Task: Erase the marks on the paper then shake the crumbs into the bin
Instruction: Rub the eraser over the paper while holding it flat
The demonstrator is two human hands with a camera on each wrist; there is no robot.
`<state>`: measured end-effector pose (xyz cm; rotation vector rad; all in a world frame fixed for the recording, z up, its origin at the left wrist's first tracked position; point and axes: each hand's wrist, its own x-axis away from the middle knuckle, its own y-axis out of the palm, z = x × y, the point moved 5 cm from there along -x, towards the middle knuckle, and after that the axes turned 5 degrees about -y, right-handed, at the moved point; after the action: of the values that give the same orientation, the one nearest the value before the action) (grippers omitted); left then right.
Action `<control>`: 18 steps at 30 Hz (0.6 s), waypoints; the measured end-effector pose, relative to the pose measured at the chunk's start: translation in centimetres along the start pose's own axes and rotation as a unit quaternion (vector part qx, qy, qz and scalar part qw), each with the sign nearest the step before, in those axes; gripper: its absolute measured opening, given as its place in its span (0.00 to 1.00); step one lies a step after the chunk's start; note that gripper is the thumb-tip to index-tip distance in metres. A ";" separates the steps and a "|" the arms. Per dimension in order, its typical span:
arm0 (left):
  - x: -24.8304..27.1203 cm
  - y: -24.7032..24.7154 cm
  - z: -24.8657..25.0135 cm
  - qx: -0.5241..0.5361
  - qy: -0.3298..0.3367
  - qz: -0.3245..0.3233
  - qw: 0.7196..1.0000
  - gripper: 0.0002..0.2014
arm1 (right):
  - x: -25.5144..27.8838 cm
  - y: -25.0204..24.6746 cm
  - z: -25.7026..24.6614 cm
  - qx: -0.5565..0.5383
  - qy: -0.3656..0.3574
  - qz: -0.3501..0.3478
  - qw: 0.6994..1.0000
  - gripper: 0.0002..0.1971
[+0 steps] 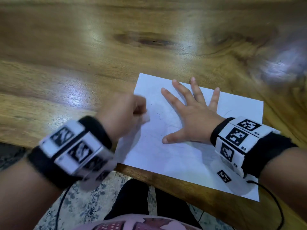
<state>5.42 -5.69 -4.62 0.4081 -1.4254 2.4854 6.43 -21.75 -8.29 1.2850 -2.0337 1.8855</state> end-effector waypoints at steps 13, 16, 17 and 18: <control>0.1 0.8 1.1 -0.025 0.045 -0.009 0.999 0.17 | 0.0 0.0 0.0 0.007 0.002 -0.004 1.000 0.63; 2.1 1.7 0.4 -0.004 0.041 -0.060 0.997 0.12 | 0.0 0.0 0.1 0.008 0.000 -0.004 1.000 0.63; 1.2 1.1 0.6 0.003 0.036 -0.030 0.999 0.09 | -0.1 0.0 0.1 0.008 -0.001 -0.004 1.000 0.63; -0.2 0.2 0.9 0.007 0.027 0.008 1.000 0.07 | -0.1 0.0 0.1 0.008 -0.001 -0.004 1.000 0.63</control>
<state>5.63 -6.62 -4.43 0.3311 -1.3981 2.5009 6.51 -21.80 -8.38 1.2976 -2.0146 1.9023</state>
